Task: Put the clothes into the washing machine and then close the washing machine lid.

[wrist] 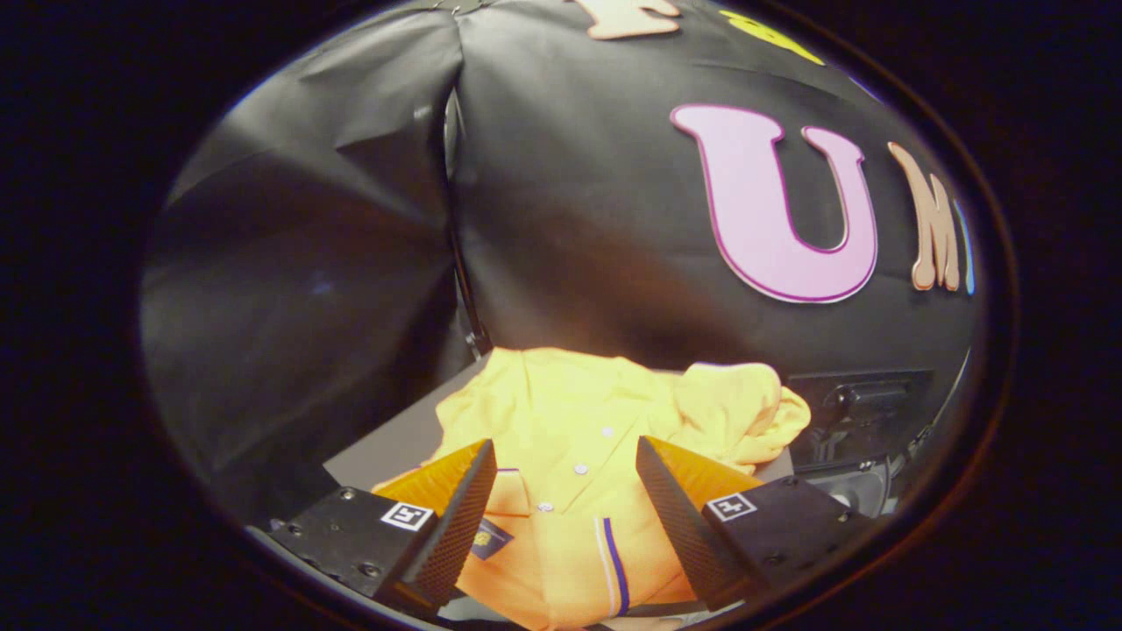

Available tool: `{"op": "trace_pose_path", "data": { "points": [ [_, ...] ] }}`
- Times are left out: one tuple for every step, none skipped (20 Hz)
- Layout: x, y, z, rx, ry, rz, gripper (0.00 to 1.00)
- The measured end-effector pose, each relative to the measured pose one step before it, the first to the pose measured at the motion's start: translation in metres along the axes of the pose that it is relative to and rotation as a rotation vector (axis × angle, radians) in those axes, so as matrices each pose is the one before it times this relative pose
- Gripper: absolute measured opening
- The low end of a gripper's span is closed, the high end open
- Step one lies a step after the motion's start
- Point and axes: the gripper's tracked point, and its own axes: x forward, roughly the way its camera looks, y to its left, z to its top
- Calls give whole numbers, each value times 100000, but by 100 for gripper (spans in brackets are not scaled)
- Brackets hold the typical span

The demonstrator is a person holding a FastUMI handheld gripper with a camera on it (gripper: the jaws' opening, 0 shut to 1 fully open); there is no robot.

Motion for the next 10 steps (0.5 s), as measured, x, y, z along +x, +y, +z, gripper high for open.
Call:
{"op": "trace_pose_path", "data": {
  "points": [
    [686,-128,-793,-1507,4313,-899,98],
    [771,-34,-883,-1524,4189,-304,98],
    [489,56,-597,-1334,3566,-518,98],
    [426,27,-806,-1268,4035,341,98],
    [-21,-45,326,832,-202,892,99],
    [457,26,201,1729,-827,470,99],
    [-150,-27,-408,-44,2214,1147,96],
    [10,-35,440,-1565,-2241,947,93],
    [195,-47,81,-441,-203,699,90],
    [-53,-51,-159,-706,-81,368,71]
  ]
}}
